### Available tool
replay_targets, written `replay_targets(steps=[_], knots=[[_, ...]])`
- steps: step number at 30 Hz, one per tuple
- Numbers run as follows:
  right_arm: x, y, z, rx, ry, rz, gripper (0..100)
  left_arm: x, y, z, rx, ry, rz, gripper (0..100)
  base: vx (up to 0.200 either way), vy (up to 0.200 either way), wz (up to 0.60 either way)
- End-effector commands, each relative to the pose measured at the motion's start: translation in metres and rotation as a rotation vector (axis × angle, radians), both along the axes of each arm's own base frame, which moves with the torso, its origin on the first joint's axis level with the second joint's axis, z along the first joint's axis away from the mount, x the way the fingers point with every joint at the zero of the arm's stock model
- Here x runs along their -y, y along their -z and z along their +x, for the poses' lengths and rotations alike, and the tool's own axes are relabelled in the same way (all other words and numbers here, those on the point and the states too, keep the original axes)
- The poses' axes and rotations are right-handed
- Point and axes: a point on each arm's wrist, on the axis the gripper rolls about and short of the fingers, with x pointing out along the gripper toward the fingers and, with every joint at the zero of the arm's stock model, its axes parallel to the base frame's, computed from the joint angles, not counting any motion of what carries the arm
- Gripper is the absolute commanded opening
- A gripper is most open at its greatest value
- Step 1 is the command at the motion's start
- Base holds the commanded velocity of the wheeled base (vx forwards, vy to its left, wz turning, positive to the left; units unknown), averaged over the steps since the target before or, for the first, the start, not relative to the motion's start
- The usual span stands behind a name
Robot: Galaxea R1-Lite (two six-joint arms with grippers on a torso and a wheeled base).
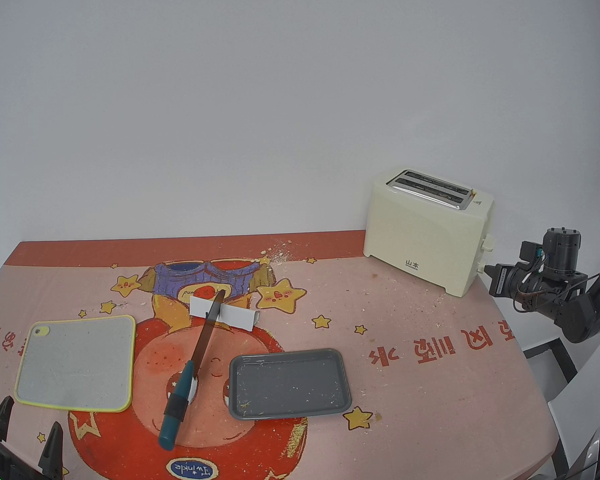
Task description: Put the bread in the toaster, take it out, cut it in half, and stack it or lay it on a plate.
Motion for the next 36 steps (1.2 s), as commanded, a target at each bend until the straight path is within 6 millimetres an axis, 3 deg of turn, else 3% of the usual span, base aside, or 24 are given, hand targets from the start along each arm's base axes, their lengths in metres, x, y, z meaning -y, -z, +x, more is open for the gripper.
replay_targets(steps=[1,36], knots=[[0.000,0.000,0.001,0.004,-0.001,0.000,0,0.000,0.005,0.001,-0.019,0.000,0.000,100,0.000,0.000,0.00],[-0.005,0.009,0.012,-0.007,-0.003,-0.005,0,0.000,0.005,0.001,-0.019,0.000,0.000,100,0.000,0.000,0.00]])
